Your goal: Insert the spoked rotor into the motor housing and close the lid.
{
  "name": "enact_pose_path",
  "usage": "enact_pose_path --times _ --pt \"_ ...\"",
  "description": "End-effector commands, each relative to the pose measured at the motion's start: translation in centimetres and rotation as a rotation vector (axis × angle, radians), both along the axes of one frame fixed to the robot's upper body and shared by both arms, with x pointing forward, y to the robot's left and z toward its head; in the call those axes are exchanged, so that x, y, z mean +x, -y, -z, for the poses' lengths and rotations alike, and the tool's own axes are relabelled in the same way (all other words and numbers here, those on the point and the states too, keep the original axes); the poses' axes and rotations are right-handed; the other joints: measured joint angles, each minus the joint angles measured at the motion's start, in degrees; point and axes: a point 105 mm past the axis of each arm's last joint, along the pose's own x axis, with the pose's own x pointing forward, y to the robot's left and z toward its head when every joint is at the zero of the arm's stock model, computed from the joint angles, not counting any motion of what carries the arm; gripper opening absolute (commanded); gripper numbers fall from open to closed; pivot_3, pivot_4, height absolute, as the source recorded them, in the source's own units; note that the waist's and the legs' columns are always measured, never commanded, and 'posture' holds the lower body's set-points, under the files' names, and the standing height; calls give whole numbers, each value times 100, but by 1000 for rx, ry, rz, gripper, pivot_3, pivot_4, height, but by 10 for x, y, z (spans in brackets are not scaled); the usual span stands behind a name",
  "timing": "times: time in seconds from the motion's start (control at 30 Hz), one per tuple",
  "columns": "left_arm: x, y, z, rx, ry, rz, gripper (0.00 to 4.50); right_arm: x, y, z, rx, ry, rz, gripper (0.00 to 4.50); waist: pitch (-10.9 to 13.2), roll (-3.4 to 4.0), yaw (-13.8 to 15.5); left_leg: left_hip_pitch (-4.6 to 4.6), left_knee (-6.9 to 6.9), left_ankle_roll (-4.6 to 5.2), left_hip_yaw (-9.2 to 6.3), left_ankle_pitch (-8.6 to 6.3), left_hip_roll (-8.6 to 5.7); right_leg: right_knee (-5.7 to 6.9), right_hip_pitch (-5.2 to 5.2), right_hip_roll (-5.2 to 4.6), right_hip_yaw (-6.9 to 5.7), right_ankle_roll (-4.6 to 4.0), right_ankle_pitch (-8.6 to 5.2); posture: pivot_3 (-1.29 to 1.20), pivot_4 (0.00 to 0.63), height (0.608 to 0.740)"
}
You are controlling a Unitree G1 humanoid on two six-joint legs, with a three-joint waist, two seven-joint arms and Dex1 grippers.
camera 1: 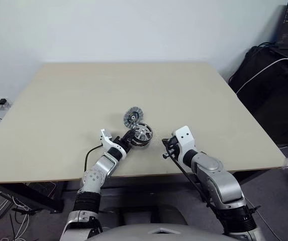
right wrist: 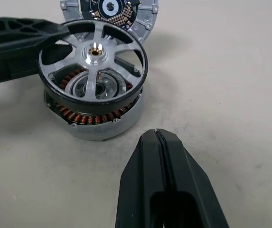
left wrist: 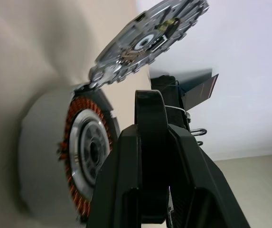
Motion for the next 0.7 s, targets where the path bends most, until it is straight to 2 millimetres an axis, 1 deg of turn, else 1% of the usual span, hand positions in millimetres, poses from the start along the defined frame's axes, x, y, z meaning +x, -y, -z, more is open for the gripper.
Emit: enact_pose_path --times 0.03,0.1,0.13,0.2,0.37,0.47,0.5,0.7 --pt "3 35 -20 -132 34 16 436 5 1 -19 16 67 7 0 0 0 0 0 0 0 0 0 0 0 0 0 0 0 0 0 0 740" --pt "3 35 -19 -127 28 16 436 6 1 -19 17 69 7 0 0 0 0 0 0 0 0 0 0 -1 0 1 0 0 0 0 0 740" --pt "2 34 -18 -127 26 16 1158 6 0 -19 17 70 7 0 0 0 -2 0 0 0 0 0 0 0 0 1 0 0 0 0 0 740" --pt "2 34 -17 -117 21 16 1656 7 0 -19 17 71 6 0 0 0 -1 0 1 0 0 0 0 0 0 0 0 0 0 0 0 740" --pt "0 30 -14 -100 4 11 3351 8 -2 -19 19 72 2 0 0 0 -1 0 1 0 0 0 0 0 0 0 0 0 0 0 0 740" --pt "-3 24 -13 -76 3 6 4341 8 -2 -19 20 72 0 0 -1 1 -2 2 2 0 -1 0 0 1 2 0 0 1 1 0 0 740" --pt "-4 21 -13 -64 5 2 4469 8 -2 -19 20 73 -1 0 -1 1 -2 3 3 0 -2 0 0 1 2 0 0 1 1 0 0 740" --pt "-12 5 -20 23 27 -2 4469 9 -3 -19 23 72 -3 0 -1 1 -12 1 2 0 -4 0 1 1 2 -1 5 1 1 0 0 740"
